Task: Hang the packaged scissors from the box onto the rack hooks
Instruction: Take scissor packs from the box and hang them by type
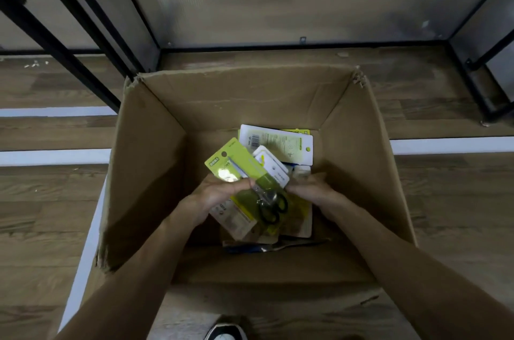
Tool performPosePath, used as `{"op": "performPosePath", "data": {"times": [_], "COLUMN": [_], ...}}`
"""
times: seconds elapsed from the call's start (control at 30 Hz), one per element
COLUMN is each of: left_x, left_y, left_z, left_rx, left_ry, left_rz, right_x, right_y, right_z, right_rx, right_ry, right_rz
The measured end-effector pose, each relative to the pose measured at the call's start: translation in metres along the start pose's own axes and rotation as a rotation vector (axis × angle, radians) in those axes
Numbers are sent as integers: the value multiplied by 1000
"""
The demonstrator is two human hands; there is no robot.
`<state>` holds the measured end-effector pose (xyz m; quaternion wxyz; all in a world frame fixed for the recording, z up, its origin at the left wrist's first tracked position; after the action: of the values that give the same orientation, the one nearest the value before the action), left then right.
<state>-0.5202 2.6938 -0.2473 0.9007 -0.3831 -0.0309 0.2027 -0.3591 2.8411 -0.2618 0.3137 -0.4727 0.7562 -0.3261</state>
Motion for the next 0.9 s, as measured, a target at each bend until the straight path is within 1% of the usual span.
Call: {"op": "performPosePath", "data": {"times": [0.07,0.13,0.23,0.3,0.33,0.37,0.47,0.6,0.67,0.73,0.77,0.8,0.9], "left_x": [2,3,8,14,18,19,14,14,14,14,13,13,10], "left_y": [-1,-1,-9,-16,-20,-23,-26,-25,-26,-26,-28,-30,-32], "left_z": [-5,-12,-20,-27,-27,-26,-25,-13,0,20,30,40,63], "left_rx": [-50,-92,-172,-220,-210,-196,-150,-63,-12,44,75,103,193], "left_ry": [0,-2,-36,-92,-121,-132,-199,-375,-426,-403,-387,-385,-393], "left_rz": [7,12,-12,-67,-97,-98,-46,-140,-120,-71,-59,-53,-35], "right_x": [4,11,25,36,38,38,32,24,18,12,9,6,-7], "right_y": [-4,-6,-5,-10,-12,-14,-18,-32,-43,-56,-61,-64,-70], "right_z": [8,11,15,15,15,14,1,-24,-41,-57,-64,-69,-83], "right_rx": [61,118,87,41,16,-9,-130,-237,-305,-328,-347,-371,-445], "right_ry": [160,216,204,275,295,286,115,29,-134,-289,-297,-256,-15], "right_rz": [-36,-72,-158,-236,-250,-230,-156,-82,62,206,248,263,244]}}
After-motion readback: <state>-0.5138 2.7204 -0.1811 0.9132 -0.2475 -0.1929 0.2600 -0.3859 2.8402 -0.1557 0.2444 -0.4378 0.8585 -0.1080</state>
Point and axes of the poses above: each hand's wrist, its own y-axis towards the middle knuckle, its own x-axis out of the palm, z = x × y, the point moved 6 cm from there along y, towards the middle knuckle, and after that the axes turned 7 degrees about -z, right-handed, at the moved point
